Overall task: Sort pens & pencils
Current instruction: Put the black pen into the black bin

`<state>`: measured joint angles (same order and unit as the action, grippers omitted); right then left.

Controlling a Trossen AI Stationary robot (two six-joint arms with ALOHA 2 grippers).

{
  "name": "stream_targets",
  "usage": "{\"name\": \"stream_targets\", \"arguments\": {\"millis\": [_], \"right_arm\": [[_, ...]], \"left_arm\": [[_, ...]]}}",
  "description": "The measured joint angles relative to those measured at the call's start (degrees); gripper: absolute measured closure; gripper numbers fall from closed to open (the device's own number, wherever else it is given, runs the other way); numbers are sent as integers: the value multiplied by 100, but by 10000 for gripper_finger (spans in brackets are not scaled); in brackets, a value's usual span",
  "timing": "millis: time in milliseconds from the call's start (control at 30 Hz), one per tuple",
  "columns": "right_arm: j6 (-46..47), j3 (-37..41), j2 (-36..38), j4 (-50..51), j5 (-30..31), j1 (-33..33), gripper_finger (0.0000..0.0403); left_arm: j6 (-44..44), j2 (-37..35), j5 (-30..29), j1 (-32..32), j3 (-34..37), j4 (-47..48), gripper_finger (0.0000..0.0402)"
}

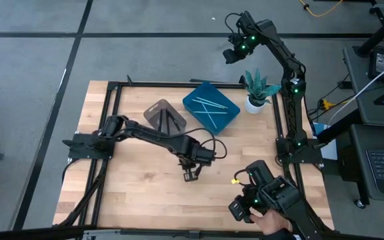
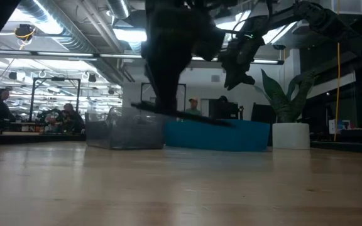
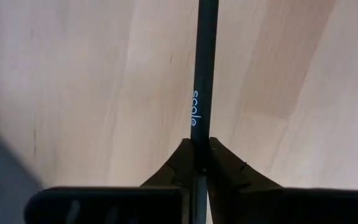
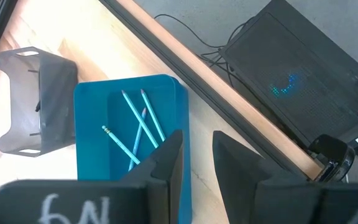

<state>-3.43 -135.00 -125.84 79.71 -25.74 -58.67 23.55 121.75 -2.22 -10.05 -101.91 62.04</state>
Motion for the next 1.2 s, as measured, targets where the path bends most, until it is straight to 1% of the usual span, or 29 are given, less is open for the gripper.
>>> {"name": "stream_targets", "arguments": {"millis": [100, 233, 467, 533, 700, 800, 1000, 1100, 1200], "right_arm": [[-2, 0, 0, 1, 0, -2, 313], [-14, 0, 0, -1, 0, -2, 313], [-26, 0, 0, -6, -5, -2, 313], [-26, 0, 0, -7, -70, -2, 313], [-26, 0, 0, -7, -281, -2, 313], [-22, 0, 0, -7, -357, 2, 313], [-38, 0, 0, 115, -402, 2, 313], [-48, 0, 0, 138, -435, 2, 313], [-112, 2, 0, 168, -446, 2, 313]], "left_arm": [[369, 2, -38, -62, -304, 536, 389], [1131, -75, -403, -158, -567, 1197, 389], [3128, -508, -966, -115, -605, 2130, 389], [3720, -624, -1031, -56, -601, 2381, 389], [4864, -879, -1082, 200, -605, 2844, 389], [5225, -914, -1224, 431, -597, 2775, 389], [5708, -935, -1351, 1137, -455, 2787, 389], [5877, -934, -1245, 1453, -256, 2800, 389], [5886, -932, -923, 1689, -3, 2802, 389]]}}
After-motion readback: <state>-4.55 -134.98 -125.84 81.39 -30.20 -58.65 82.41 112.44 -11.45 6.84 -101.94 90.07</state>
